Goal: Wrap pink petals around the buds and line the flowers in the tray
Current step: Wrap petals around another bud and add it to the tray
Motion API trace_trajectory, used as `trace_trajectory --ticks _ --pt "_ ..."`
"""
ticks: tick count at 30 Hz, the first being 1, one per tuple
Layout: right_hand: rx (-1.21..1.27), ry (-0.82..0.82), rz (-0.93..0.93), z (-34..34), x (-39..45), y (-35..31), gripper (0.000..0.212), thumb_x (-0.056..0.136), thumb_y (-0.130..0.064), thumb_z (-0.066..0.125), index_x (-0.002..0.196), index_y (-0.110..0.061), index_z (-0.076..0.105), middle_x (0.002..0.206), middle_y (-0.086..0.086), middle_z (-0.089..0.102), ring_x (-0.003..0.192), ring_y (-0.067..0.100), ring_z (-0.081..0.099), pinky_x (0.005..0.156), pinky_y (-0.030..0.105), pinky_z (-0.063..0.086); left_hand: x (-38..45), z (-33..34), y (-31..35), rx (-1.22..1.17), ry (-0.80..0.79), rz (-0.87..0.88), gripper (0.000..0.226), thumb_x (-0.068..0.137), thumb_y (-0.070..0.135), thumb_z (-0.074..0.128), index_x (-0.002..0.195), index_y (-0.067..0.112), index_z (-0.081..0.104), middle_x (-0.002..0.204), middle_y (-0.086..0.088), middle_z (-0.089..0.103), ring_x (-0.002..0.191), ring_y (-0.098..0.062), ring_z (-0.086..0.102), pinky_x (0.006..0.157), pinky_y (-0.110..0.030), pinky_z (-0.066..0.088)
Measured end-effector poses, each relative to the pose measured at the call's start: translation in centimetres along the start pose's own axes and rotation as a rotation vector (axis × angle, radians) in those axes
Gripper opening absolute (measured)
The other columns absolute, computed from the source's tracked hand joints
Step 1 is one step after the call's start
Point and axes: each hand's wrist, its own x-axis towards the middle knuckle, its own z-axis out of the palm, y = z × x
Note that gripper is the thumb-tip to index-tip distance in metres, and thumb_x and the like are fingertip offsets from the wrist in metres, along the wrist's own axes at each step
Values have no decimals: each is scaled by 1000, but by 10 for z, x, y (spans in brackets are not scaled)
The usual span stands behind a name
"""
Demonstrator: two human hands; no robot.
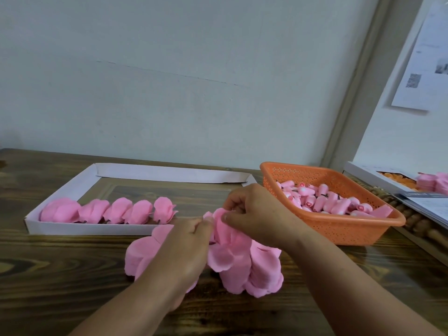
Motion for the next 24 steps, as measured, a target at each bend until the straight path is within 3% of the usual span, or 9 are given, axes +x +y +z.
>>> trace_trajectory --ticks 3,6,7,10,13,16,20,22,24 --pt "-24 9 -4 0 -1 -3 9 84 -11 60 78 -10 67 61 -10 52 57 5 47 53 20 39 0 0 1 16 24 12 45 100 39 39 73 20 69 72 -17 66 63 -19 58 60 -32 43" --pt "-52 -51 -49 1 -2 -7 10 86 -18 63 82 -11 68 65 -12 52 59 3 46 56 22 39 1 0 4 -69 -59 -50 41 101 37 40 80 20 71 56 2 66 47 -4 57 47 -20 42" --pt "-55 -64 -49 1 -2 -7 10 86 -20 64 81 -12 68 64 -12 50 58 3 45 55 21 38 1 -1 3 -55 -85 -48 39 101 35 40 85 19 71 58 5 68 52 -3 61 50 -21 47" --pt "-72 -71 -32 2 -1 -8 8 86 -17 62 81 -13 66 61 -13 47 55 2 42 50 16 33 2 -1 -2 62 -87 16 32 102 30 39 92 22 69 83 -2 73 82 -16 68 79 -39 56" --pt "-50 -66 -6 4 0 -7 7 85 -12 60 90 -13 65 59 -11 46 51 2 40 45 12 30 1 -3 -1 130 -49 54 36 102 34 36 84 21 65 78 -6 67 70 -16 59 69 -34 47" --pt "32 -83 16 4 0 -4 21 85 -11 60 105 -17 64 54 -9 43 44 2 39 44 12 29 0 -2 0 165 -90 117 34 102 34 36 85 27 65 74 7 68 69 -5 61 65 -22 45" --pt "96 -43 3 3 -1 -3 7 85 -10 63 85 -12 70 43 -10 45 40 1 39 43 11 29 0 -2 3 142 -111 131 35 101 38 33 87 31 65 78 9 68 79 -5 62 69 -23 44" --pt "136 -7 1 1 -2 -1 12 84 -9 64 74 -16 65 35 -13 43 37 1 39 41 10 28 0 -3 6 87 -85 76 39 101 41 30 88 30 66 81 8 71 81 -6 65 71 -22 46" --pt "187 8 12 -1 -4 1 21 83 -7 65 67 -20 60 34 -14 41 35 2 37 40 9 26 1 -4 11 -135 -148 -57 43 102 40 31 97 19 68 84 -6 75 80 -19 72 72 -29 54"
